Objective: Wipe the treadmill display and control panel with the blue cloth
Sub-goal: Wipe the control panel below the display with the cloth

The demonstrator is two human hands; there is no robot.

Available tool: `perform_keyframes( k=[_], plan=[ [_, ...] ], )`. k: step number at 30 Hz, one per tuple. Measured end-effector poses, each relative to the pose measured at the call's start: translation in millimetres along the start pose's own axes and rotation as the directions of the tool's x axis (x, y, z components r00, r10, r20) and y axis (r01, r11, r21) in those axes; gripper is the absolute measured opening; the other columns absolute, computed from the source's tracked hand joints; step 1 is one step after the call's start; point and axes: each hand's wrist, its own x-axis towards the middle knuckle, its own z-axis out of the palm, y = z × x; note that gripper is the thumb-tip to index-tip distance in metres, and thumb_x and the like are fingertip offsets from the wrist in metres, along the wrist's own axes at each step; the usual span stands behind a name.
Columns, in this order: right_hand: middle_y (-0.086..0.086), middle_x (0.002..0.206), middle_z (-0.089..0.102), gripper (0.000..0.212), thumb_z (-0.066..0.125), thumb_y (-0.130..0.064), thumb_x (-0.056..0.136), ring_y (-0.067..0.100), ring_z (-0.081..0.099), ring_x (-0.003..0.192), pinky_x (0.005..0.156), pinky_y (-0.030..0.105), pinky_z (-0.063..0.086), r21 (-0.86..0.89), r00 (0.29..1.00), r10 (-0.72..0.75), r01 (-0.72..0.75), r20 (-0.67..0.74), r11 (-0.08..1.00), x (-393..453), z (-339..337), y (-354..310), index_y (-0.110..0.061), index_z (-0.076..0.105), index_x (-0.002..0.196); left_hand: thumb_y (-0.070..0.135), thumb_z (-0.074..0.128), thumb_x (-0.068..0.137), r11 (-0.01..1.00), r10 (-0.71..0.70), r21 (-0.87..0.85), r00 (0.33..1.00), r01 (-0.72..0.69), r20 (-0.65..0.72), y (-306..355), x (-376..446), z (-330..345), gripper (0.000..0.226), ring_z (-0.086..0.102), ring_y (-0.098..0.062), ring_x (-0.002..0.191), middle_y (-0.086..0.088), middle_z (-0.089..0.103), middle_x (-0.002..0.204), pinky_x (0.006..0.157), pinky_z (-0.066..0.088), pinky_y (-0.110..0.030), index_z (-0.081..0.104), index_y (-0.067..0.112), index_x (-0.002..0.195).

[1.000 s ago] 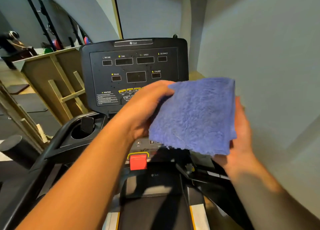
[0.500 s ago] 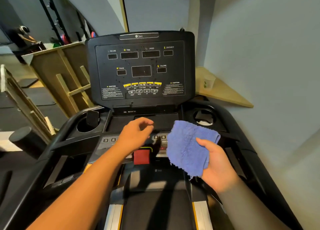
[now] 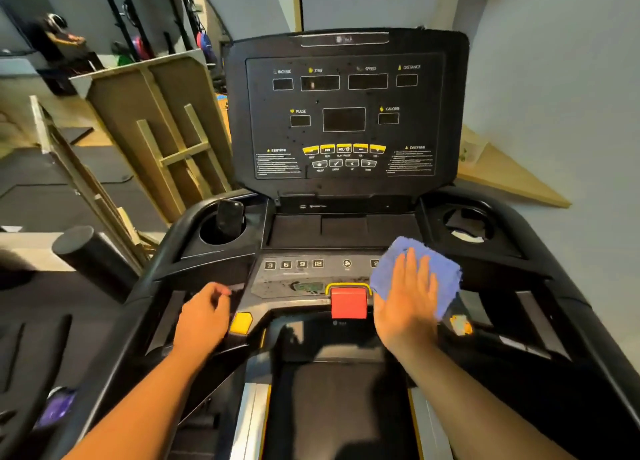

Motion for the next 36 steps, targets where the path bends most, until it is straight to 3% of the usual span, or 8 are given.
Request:
perform_keyframes(
  k=[4, 10, 14, 19, 23, 27, 32, 36],
  plan=[
    [0.019, 0.164, 0.016, 0.090, 0.063, -0.043, 0.090, 0.039, 0.016, 0.152, 0.124, 0.048, 0.008, -0.082, 0.977, -0.213, 0.212, -0.011, 0.974, -14.0, 19.2, -67.3, -0.002, 0.019, 0.156, 0.026, 0.048, 0.104, 0.999, -0.004, 0.051, 0.985, -0.005, 0.173, -13.1, 13.3, 3.0, 0.024, 0.067, -0.019, 0.091, 0.003, 0.072, 0.093, 0.081, 0.048, -0.037, 0.068, 0.034, 0.093],
    [0.014, 0.160, 0.035, 0.074, 0.044, -0.031, 0.083, 0.034, 0.035, 0.147, 0.116, 0.052, 0.035, -0.070, 0.726, -0.685, 0.688, 0.068, 0.722, -32.5, 12.0, -62.6, -0.002, 0.038, 0.151, 0.033, 0.040, 0.105, 0.995, 0.061, 0.060, 0.941, -0.086, 0.333, -22.5, 15.5, -3.1, 0.033, 0.068, -0.010, 0.095, 0.011, 0.075, 0.100, 0.092, 0.055, -0.041, 0.072, 0.032, 0.097],
    [0.017, 0.160, 0.034, 0.068, 0.052, -0.013, 0.085, 0.036, 0.030, 0.148, 0.116, 0.057, 0.032, -0.033, 0.794, -0.604, 0.603, -0.067, 0.797, -26.7, 5.7, 1.3, 0.002, 0.038, 0.150, 0.037, 0.037, 0.105, 0.986, 0.109, 0.081, 0.928, -0.146, 0.356, -29.4, 15.3, -5.0, 0.035, 0.068, -0.007, 0.089, 0.013, 0.074, 0.094, 0.087, 0.057, -0.039, 0.071, 0.031, 0.096],
    [0.019, 0.163, 0.024, 0.078, 0.052, -0.040, 0.094, 0.040, 0.021, 0.151, 0.123, 0.051, 0.017, -0.107, 0.968, -0.249, 0.247, -0.008, 0.963, -15.5, 15.0, -75.7, -0.001, 0.026, 0.156, 0.048, 0.029, 0.094, 0.986, 0.108, 0.083, 0.927, -0.147, 0.358, -27.5, 15.1, -6.1, 0.046, 0.068, -0.015, 0.082, 0.006, 0.072, 0.084, 0.084, 0.058, -0.044, 0.067, 0.024, 0.088],
    [0.017, 0.162, 0.029, 0.087, 0.070, -0.032, 0.079, 0.037, 0.029, 0.149, 0.120, 0.049, 0.025, -0.112, 0.828, -0.558, 0.561, 0.057, 0.820, -41.0, 21.4, -120.2, -0.003, 0.035, 0.153, 0.041, 0.032, 0.100, 0.979, 0.125, 0.112, 0.932, -0.172, 0.341, -30.5, 16.6, -3.7, 0.041, 0.068, -0.016, 0.081, 0.004, 0.072, 0.084, 0.082, 0.057, -0.042, 0.067, 0.023, 0.087],
    [0.010, 0.166, 0.021, 0.083, 0.057, -0.016, 0.080, 0.030, 0.018, 0.154, 0.123, 0.048, 0.021, -0.112, 0.657, -0.747, 0.753, 0.102, 0.648, -47.1, 13.4, -66.4, -0.006, 0.026, 0.157, 0.036, 0.036, 0.107, 0.966, 0.160, 0.138, 0.925, -0.218, 0.344, -34.8, 18.4, 0.2, 0.039, 0.068, -0.011, 0.078, 0.005, 0.073, 0.084, 0.076, 0.058, -0.038, 0.068, 0.023, 0.087],
    [0.018, 0.161, 0.030, 0.090, 0.075, -0.027, 0.079, 0.039, 0.029, 0.148, 0.121, 0.048, 0.027, -0.063, 0.913, -0.407, 0.407, 0.018, 0.911, -19.1, 24.9, -89.1, -0.001, 0.031, 0.153, 0.031, 0.041, 0.106, 0.966, 0.170, 0.133, 0.933, -0.221, 0.318, -37.6, 17.1, 2.2, 0.039, 0.068, -0.015, 0.073, 0.002, 0.072, 0.077, 0.068, 0.057, -0.036, 0.067, 0.021, 0.080],
    [0.020, 0.159, 0.033, 0.081, 0.067, -0.030, 0.085, 0.041, 0.028, 0.148, 0.120, 0.051, 0.028, -0.010, 0.838, -0.545, 0.545, 0.027, 0.838, -38.7, 36.3, -151.8, 0.001, 0.035, 0.152, 0.027, 0.044, 0.101, 0.967, 0.169, 0.138, 0.946, -0.213, 0.277, -32.7, 14.6, 1.7, 0.038, 0.064, -0.023, 0.067, -0.004, 0.067, 0.067, 0.060, 0.047, -0.037, 0.062, 0.011, 0.071]
  ],
)
